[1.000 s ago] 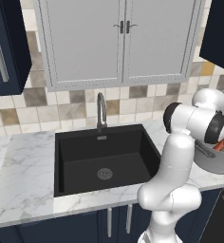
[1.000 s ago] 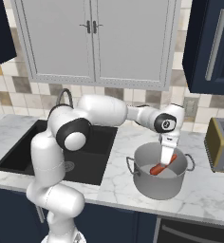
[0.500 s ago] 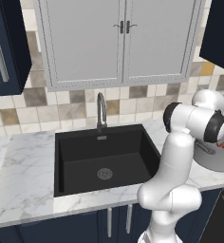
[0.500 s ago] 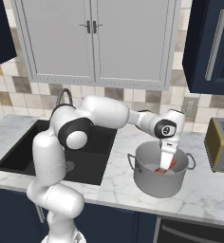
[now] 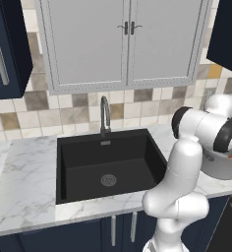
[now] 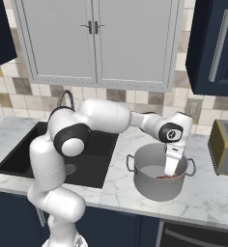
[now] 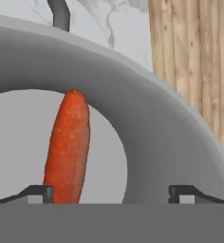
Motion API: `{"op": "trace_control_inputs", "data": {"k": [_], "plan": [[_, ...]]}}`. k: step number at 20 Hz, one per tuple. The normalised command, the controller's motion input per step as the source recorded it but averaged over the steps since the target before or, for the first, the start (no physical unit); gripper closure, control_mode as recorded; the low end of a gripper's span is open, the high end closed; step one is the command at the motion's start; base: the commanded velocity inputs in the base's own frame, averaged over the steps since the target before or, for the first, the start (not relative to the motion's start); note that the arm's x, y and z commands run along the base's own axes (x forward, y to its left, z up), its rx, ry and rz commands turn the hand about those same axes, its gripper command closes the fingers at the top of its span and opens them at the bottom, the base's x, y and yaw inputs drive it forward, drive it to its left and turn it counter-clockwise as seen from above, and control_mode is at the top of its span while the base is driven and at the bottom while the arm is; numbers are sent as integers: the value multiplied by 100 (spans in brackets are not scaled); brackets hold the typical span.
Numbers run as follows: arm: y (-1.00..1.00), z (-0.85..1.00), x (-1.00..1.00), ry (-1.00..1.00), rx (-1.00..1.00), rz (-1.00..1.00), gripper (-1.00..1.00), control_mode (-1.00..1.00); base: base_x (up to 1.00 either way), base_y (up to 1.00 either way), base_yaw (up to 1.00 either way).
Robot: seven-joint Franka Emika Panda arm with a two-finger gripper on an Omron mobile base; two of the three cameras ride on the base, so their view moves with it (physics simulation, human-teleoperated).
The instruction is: Dump the carrot from the pot into the sink. Then turn on the water and wash the carrot. Then turn off the water and put the carrot back in the pot.
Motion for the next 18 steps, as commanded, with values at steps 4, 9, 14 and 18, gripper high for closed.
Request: {"op": "trace_control_inputs", "data": {"k": [4,9,14,18], "plan": [[10,42,-22,-2,0,-3,-100,-100,0,0,0],[34,56,-1,0,0,-4,-100,-100,0,0,0],[43,50,0,0,0,-5,-100,-100,0,0,0],[49,40,-4,-2,0,-5,-100,-100,0,0,0]]}}
